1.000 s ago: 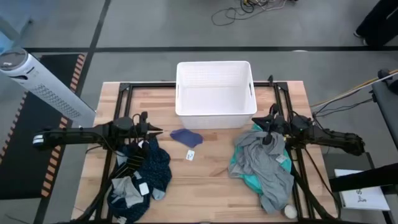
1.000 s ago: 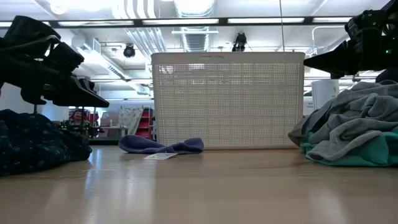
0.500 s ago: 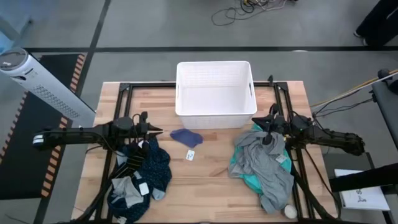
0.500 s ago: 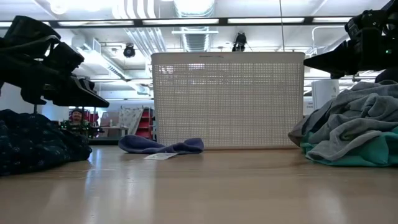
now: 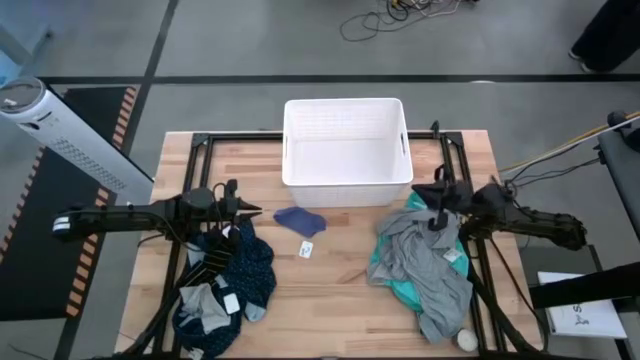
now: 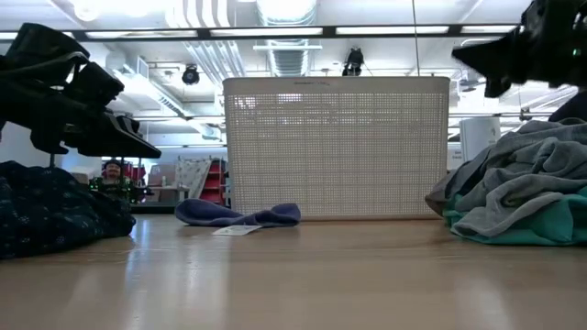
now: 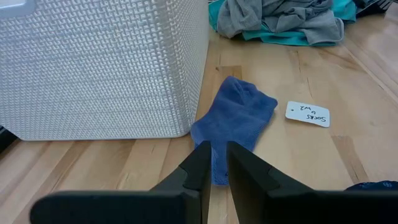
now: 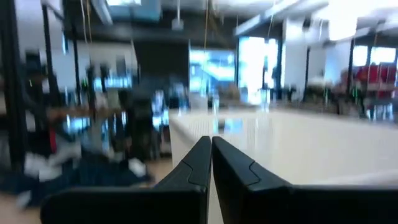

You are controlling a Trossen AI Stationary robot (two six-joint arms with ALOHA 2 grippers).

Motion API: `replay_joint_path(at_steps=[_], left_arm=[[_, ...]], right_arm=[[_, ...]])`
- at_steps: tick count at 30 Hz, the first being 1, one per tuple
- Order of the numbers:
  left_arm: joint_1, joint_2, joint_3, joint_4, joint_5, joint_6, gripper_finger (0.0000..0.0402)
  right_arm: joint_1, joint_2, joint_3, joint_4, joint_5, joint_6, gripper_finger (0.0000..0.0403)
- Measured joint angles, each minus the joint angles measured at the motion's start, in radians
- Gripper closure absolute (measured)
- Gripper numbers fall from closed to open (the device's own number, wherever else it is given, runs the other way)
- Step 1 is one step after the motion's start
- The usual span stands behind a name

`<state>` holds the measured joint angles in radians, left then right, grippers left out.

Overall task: Sort clothes
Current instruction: Put the top blue sock into the white laundry bin

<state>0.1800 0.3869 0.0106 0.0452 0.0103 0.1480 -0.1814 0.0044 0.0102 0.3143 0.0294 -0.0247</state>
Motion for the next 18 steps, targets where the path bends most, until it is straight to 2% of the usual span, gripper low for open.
replay_joint_path(at_steps=[5, 8, 15, 18], left_arm=[[0.000, 0.000, 0.000, 0.000, 0.000, 0.000, 0.0364], [0.000, 0.000, 0.000, 0.000, 0.000, 0.000, 0.0364], [0.000, 0.001, 0.000, 0.000, 0.000, 0.000, 0.0364], [0.000, 0.000, 0.000, 0.000, 0.000, 0.000, 0.0364]], right_arm=[[0.000, 0.019, 0.000, 0.170, -0.100, 0.063, 0.0403], [0.000, 0.066, 0.023, 0.173, -0.169, 0.081, 0.0403], [0.000, 0.291, 0.188, 0.179, -0.290, 0.133, 0.0403], [0.000, 0.406, 0.281, 0.183, -0.362, 0.097, 0.0403]])
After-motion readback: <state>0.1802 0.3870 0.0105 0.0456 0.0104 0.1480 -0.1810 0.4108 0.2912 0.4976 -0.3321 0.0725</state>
